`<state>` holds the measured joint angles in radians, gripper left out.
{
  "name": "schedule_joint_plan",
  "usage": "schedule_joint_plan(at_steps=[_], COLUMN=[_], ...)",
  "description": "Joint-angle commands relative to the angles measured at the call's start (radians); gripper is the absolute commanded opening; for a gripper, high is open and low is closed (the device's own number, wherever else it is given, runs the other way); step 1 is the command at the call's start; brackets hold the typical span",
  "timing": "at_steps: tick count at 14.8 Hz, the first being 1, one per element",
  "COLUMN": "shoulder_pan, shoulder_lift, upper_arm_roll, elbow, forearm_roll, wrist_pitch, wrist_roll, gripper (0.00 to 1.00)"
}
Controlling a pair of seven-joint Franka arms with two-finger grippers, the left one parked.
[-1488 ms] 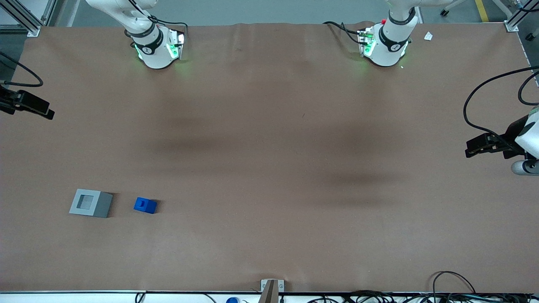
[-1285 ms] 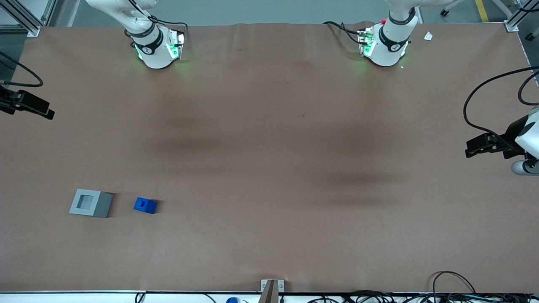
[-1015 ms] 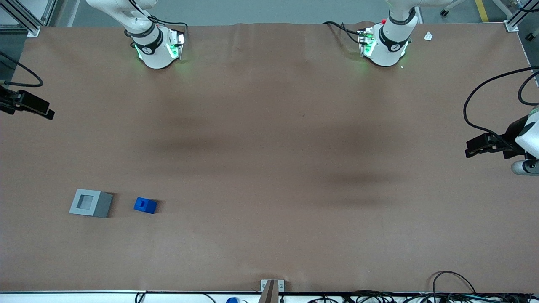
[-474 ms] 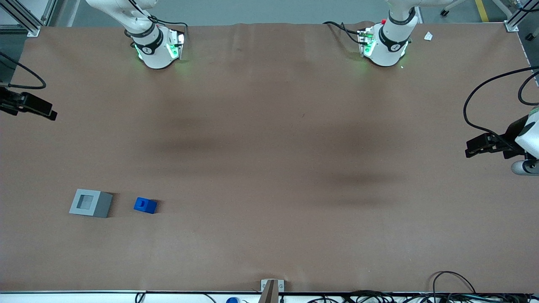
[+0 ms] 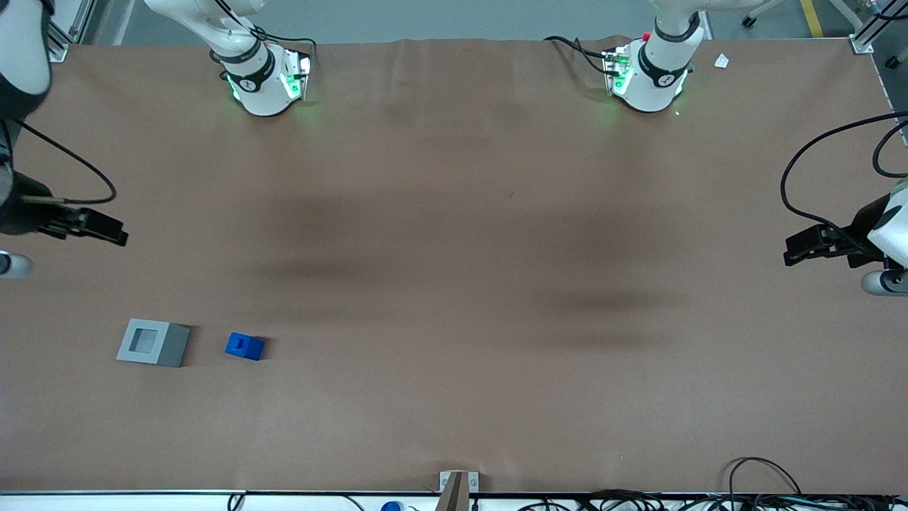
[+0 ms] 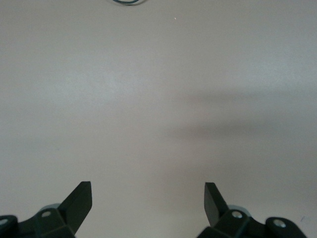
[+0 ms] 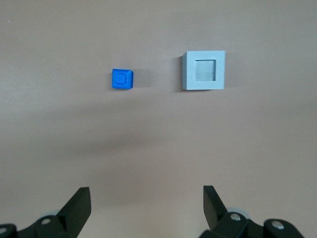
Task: Insert blue part into gray base with right arm
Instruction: 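Move the open right gripper over the blue block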
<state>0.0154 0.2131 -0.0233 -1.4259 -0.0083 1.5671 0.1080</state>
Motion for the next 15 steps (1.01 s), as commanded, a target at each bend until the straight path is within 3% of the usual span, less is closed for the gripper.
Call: schedule_joint_plan(at_steps=[1,11,15], shoulder_pan=[0.012,0.093,0.086], shoulder_lift=[0.037,0.29,0.367], upper_arm_roll=[0.0,0.0,0.0], elbow=[-0.022,-0.015,-0.016], forearm_roll=[0.005,0.011,0.011], wrist_pitch=[0.056,0.312,0.407], wrist_roll=[0.004,0.108,0.098], gripper=[1.0,1.0,1.0])
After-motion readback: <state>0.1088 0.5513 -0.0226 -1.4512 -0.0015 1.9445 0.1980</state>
